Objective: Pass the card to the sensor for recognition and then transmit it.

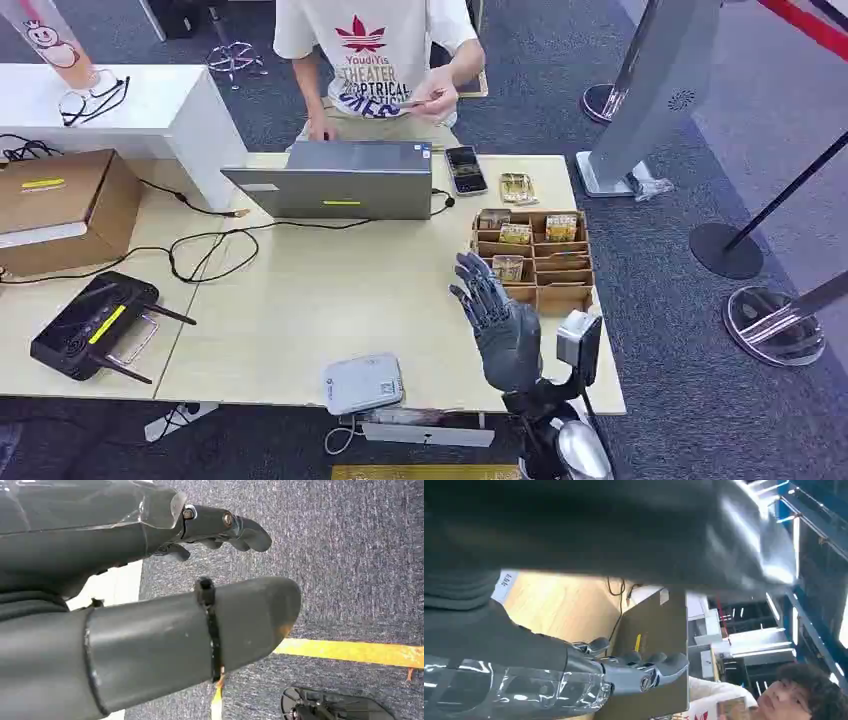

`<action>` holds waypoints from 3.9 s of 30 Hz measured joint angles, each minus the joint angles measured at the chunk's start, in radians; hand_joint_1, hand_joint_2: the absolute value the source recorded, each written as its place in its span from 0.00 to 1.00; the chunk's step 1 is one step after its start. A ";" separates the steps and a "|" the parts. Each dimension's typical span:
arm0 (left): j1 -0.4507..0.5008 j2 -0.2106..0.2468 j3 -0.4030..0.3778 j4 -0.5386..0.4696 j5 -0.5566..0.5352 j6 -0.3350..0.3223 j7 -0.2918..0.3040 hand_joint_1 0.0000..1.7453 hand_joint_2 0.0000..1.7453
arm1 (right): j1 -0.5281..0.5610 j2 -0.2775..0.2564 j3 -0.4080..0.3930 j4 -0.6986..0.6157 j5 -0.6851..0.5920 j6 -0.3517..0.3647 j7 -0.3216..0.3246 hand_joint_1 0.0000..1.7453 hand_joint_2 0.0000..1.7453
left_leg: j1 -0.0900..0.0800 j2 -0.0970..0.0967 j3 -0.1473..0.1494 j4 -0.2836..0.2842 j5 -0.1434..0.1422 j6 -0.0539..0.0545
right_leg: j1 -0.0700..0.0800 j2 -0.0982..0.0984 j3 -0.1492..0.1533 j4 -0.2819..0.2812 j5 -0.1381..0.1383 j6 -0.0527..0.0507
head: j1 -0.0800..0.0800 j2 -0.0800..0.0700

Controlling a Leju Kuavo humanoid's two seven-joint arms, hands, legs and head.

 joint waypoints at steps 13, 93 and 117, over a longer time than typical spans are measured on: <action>0.000 -0.027 0.000 0.000 -0.003 0.051 0.000 0.00 0.00 | -0.038 0.000 -0.004 -0.008 0.151 -0.092 -0.026 0.00 1.00 | 0.000 0.000 0.000 0.000 0.000 0.000 | 0.000 0.000 0.000 0.000 0.000 0.000 | 0.000 0.000; -0.027 -0.034 0.007 0.000 0.004 0.066 0.051 0.00 0.00 | -0.438 0.123 -0.050 0.447 1.416 -1.015 -0.382 0.90 1.00 | 0.000 0.000 0.000 0.000 0.001 -0.001 | 0.000 0.001 0.000 0.000 0.001 0.000 | 0.000 0.000; -0.024 -0.034 0.013 0.000 0.006 0.072 0.051 0.00 0.00 | -0.443 0.123 -0.038 0.454 1.334 -1.015 -0.351 0.87 1.00 | 0.000 0.000 0.000 0.000 0.001 -0.001 | 0.000 0.001 0.000 0.000 0.001 0.000 | 0.000 0.000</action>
